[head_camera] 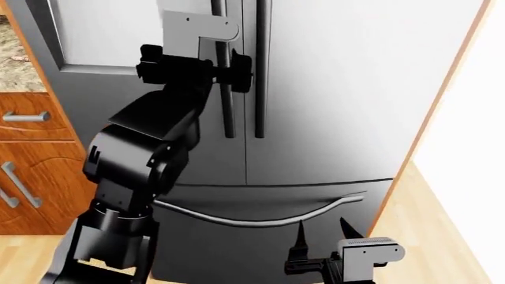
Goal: Open the fridge doors
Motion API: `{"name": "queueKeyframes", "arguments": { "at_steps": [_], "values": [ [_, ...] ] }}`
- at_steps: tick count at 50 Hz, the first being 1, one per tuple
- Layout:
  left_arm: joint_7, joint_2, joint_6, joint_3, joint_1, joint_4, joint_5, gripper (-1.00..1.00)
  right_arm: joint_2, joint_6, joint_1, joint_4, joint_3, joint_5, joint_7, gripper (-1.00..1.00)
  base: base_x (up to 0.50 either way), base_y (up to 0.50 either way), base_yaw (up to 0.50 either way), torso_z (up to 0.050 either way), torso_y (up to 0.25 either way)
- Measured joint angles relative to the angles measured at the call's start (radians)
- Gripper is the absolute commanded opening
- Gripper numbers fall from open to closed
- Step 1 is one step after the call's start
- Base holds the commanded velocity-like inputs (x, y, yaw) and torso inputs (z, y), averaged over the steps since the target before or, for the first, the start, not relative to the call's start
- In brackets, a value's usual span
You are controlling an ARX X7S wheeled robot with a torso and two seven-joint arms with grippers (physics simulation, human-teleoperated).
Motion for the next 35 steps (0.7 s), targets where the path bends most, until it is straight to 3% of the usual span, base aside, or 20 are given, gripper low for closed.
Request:
{"name": "queueKeyframes", "arguments": {
  "at_steps": [9,10,35],
  "values": [
    [-0.016,0.008,0.054,0.025,0.006,-0.069,-0.012,1.00,0.004,-0.005,0.002,0.005,-0.006,0.006,0.004,1.00,0.00,0.00,0.00,0.000,0.000],
    [-0.016,0.009,0.059,0.028,0.007,-0.072,-0.015,-1.00,0.005,-0.005,0.002,0.006,-0.006,0.007,0.004,1.00,0.00,0.00,0.00,0.000,0.000],
    [-0.052,0.003,0.066,0.050,0.011,-0.063,-0.130,-1.00,0.015,-0.015,0.007,0.017,-0.025,0.013,0.019,1.00,0.00,0.00,0.00,0.000,0.000]
  ]
}}
